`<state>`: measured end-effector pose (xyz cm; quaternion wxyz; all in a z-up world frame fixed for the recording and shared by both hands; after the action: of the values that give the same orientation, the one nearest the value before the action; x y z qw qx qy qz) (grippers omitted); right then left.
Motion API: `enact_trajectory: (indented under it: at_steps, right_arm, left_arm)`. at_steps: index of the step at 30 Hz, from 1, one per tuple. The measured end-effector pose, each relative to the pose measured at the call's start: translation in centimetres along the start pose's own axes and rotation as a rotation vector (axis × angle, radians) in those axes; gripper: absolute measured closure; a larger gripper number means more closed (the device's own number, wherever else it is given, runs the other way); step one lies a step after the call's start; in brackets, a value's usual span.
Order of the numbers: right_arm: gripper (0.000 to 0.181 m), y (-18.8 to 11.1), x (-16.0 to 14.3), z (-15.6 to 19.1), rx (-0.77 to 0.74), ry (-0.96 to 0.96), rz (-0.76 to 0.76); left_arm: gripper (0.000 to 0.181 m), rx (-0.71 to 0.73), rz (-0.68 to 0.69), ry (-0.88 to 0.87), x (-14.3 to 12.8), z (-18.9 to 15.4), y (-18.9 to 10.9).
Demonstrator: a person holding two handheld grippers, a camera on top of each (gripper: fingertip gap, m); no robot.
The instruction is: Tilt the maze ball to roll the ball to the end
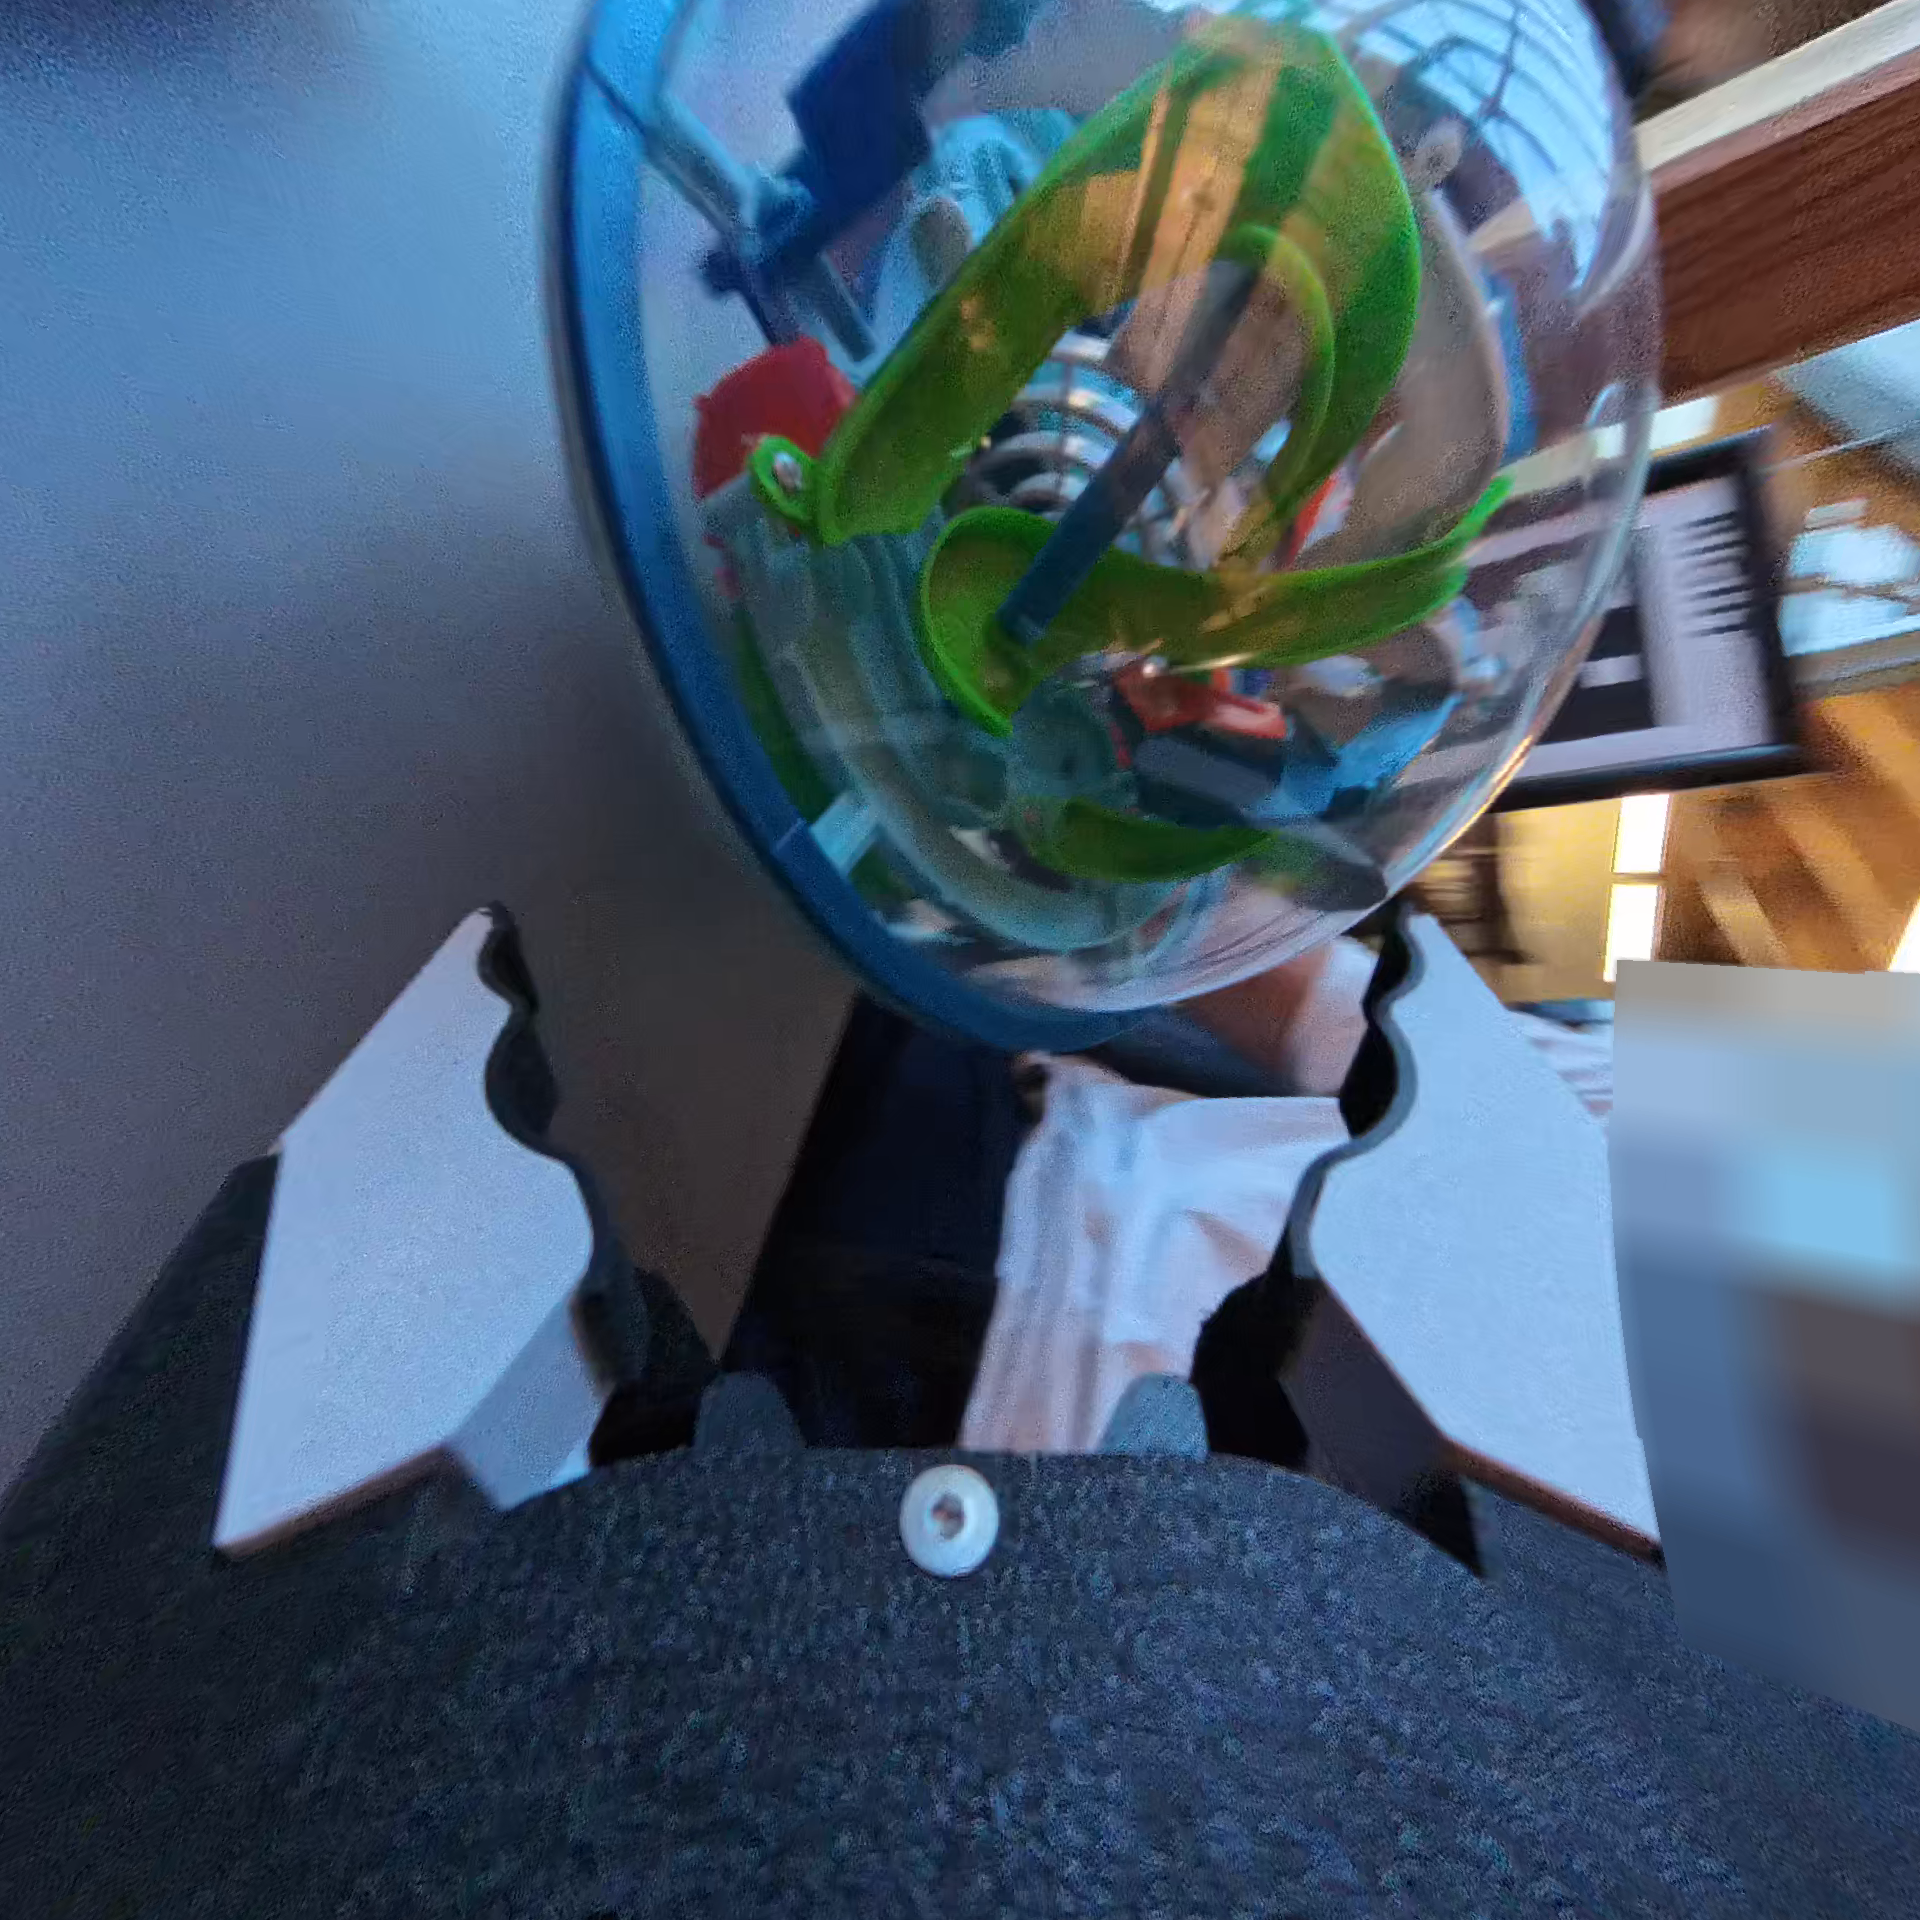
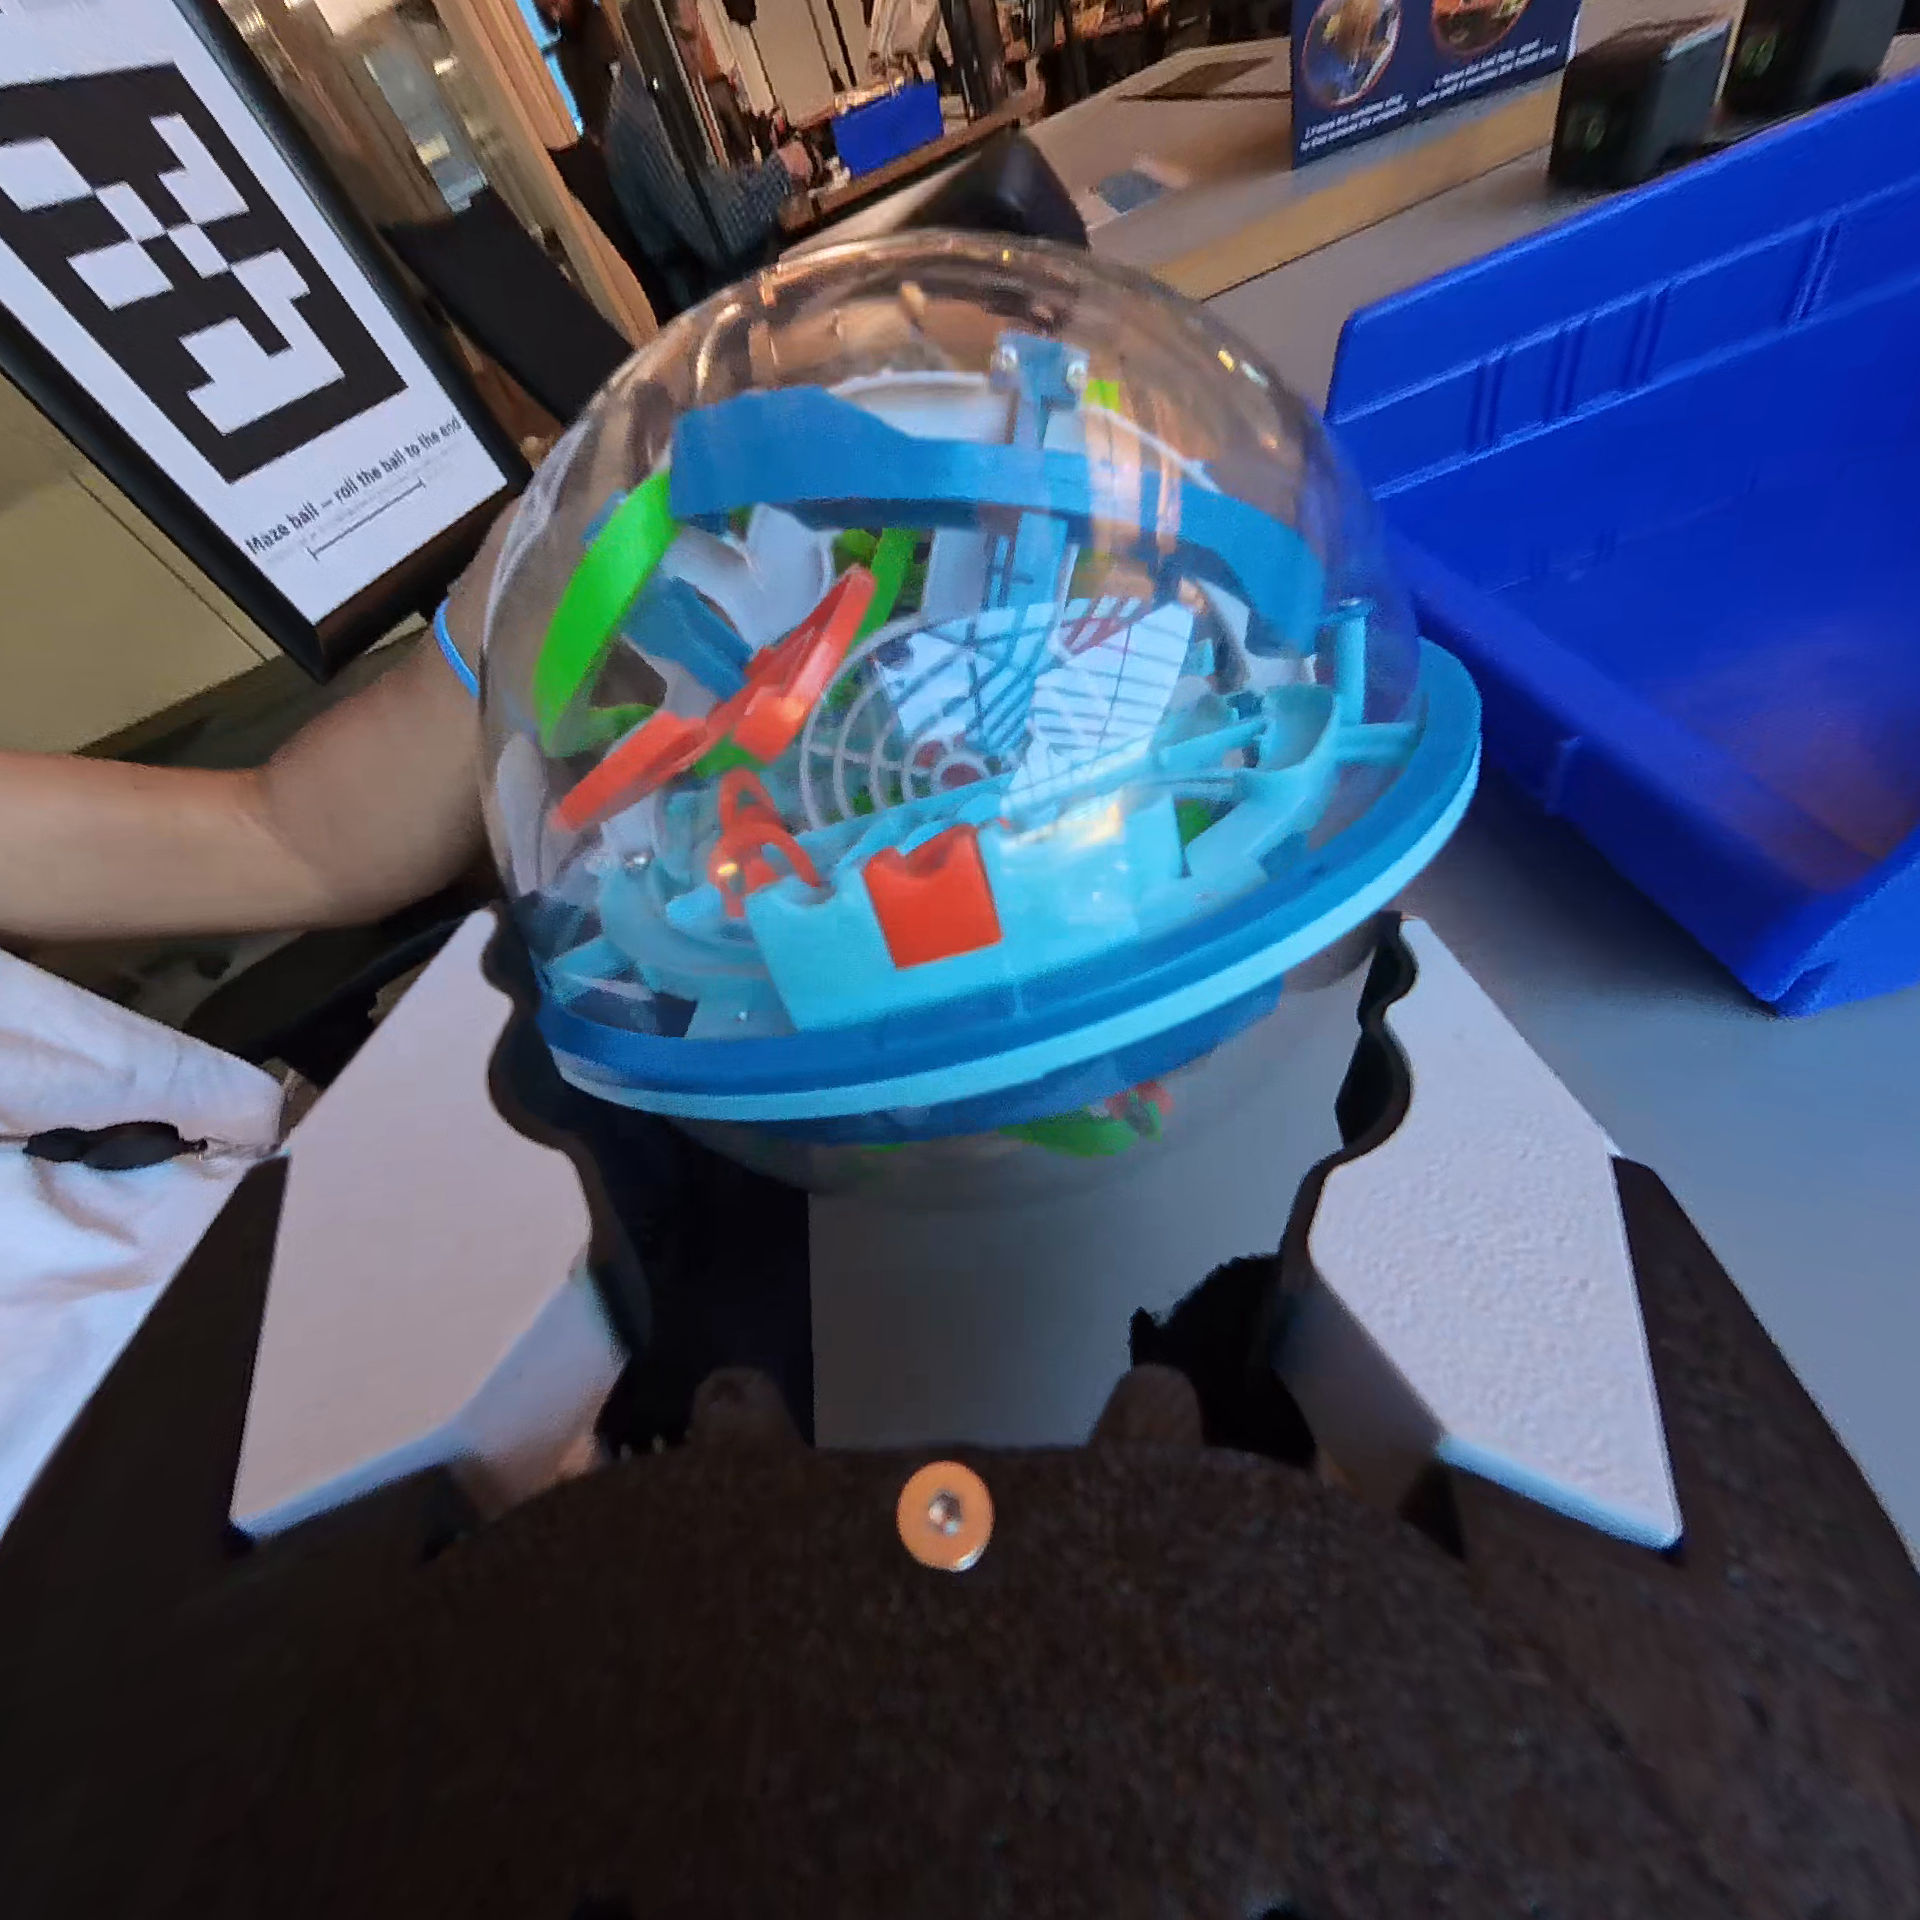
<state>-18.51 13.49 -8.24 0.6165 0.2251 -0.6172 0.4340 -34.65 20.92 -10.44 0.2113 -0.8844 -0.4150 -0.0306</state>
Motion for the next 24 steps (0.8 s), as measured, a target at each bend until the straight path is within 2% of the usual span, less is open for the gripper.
enact_trajectory:
  at_steps: [1,4,6,8,10,13,16,19,20,22,24]
  right_arm:
    - [0.03,0.2,0.1,0.0,-0.001,0.004,-0.004]
    - [0.03,1.1,1.0,0.0,-0.011,-0.014,-0.031]
    - [0.03,2.3,1.8,0.2,-0.014,-0.039,-0.075]
    - [0.03,3.3,2.7,0.5,-0.016,-0.072,-0.128]
    - [0.03,3.3,3.4,0.6,-0.034,-0.101,-0.166]
    - [0.029,1.4,3.2,0.3,-0.057,-0.124,-0.166]
    - [0.03,-0.4,-0.1,-0.7,-0.085,-0.144,-0.016]
    - [0.028,1.3,-2.7,-0.4,-0.017,-0.062,0.058]
    - [0.029,2.1,-2.6,-0.4,0.005,-0.063,0.078]
    - [0.03,3.8,-1.5,0.0,0.055,-0.069,0.011]
    - [0.023,4.3,-1.0,-0.2,0.05,-0.062,-0.003]
  left_arm:
    - [0.022,0.099,-0.036,0.072,0.4,0.0,-1.2]
    - [0.023,0.268,-0.176,0.422,1.6,-2.9,-3.5]
    - [0.023,0.279,-0.187,0.651,1.3,-5.3,-2.7]
    - [0.023,0.328,-0.149,0.765,1.1,-5.6,-1.3]
    - [0.022,0.38,-0.115,0.774,1.3,-4.5,-0.5]
    - [0.025,0.343,-0.076,0.731,0.9,-3.6,-0.6]
    - [0.026,0.323,-0.072,0.687,0.9,-2.5,-1.1]
    - [0.026,0.255,-0.112,0.665,1.3,-2.1,-1.4]
    - [0.026,0.241,-0.117,0.662,1.4,-2.1,-1.3]
    - [0.027,0.22,-0.122,0.661,1.4,-2.2,-1.0]
    - [0.026,0.217,-0.128,0.647,1.4,-2.1,-1.2]
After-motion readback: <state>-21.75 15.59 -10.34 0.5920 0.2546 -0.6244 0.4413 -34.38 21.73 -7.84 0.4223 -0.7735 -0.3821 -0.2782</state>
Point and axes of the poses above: each gripper's, where its closed fingertips meet, y out along the fingers, x out of its top, z = x × y across the jaws, the point moved 5 cm from there along -y, back along the fingers, and after that the axes turned 11 degrees about -y, right-handed, at the moved point
